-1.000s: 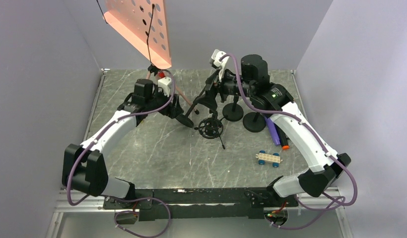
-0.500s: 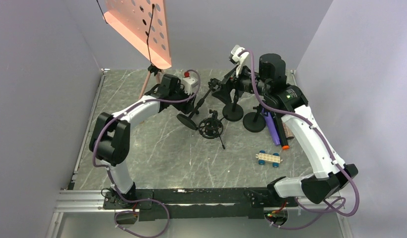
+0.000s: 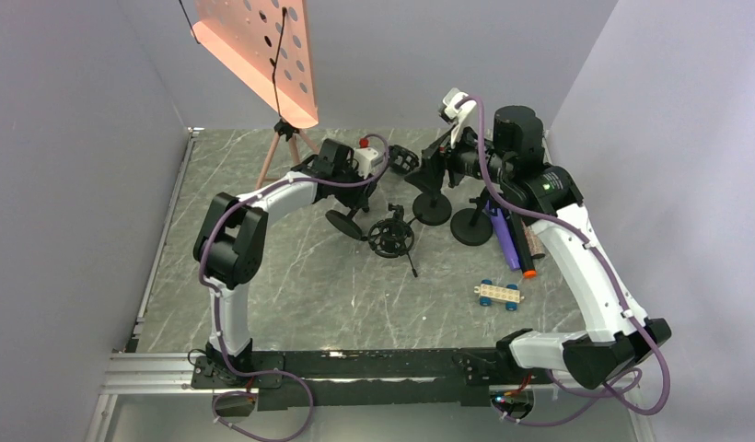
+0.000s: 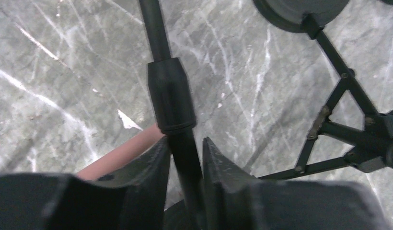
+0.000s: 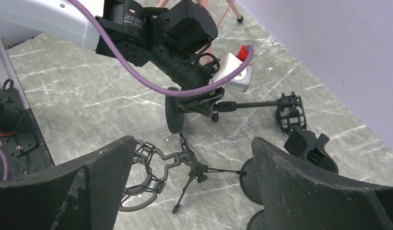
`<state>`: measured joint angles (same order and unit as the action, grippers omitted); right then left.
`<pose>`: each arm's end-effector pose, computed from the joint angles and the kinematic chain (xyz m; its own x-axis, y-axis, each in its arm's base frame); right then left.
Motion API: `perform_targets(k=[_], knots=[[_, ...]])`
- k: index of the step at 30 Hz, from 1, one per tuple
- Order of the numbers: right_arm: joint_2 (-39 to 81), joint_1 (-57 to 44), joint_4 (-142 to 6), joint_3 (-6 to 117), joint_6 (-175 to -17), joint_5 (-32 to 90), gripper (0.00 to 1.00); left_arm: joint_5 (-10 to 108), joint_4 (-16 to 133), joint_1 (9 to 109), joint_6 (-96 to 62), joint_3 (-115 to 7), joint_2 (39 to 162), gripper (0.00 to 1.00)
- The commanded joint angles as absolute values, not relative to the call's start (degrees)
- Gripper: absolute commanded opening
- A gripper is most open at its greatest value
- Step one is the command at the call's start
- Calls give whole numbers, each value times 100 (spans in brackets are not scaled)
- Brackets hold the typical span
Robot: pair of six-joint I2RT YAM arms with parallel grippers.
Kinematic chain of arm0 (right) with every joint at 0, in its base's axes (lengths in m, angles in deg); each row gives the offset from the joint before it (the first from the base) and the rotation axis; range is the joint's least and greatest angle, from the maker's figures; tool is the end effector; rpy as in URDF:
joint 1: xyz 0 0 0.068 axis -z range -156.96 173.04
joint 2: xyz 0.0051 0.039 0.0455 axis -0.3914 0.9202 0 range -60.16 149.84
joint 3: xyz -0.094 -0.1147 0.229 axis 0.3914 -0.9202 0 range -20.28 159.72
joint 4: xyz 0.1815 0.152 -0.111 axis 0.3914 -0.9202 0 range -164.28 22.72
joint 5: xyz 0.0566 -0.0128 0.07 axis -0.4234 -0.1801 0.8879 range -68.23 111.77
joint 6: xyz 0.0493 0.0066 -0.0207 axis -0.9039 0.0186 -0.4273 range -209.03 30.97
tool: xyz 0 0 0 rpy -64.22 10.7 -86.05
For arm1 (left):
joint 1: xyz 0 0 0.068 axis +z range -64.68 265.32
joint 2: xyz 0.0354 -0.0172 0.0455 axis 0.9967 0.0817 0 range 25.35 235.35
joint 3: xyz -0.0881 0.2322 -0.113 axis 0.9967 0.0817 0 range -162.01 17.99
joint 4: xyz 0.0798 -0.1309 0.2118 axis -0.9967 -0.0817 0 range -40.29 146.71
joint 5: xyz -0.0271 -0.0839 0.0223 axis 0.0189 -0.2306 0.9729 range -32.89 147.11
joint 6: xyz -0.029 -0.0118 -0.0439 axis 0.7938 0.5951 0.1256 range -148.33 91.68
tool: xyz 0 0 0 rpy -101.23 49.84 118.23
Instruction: Remove the microphone from the stand
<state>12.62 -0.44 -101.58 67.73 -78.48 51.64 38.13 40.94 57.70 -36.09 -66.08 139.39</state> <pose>0.2328 0.1205 0.4538 -0.1524 -0.2392 -0.9589 -0.8189 0.5737 -0.0130 0.3889 -0.2165 0.2071 -0.5424 0.4280 -0.7229 0.7194 0.6811 -0.1365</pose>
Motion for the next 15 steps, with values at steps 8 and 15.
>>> perform_targets(k=[8,15], knots=[[1476,18,-10444,6662,-7678,5182,99,3655,4542,5728,-3807,-6089,13227,0],[2468,68,-11096,7561,-7606,5303,100,3805,5409,5731,-3474,-5206,12074,0]])
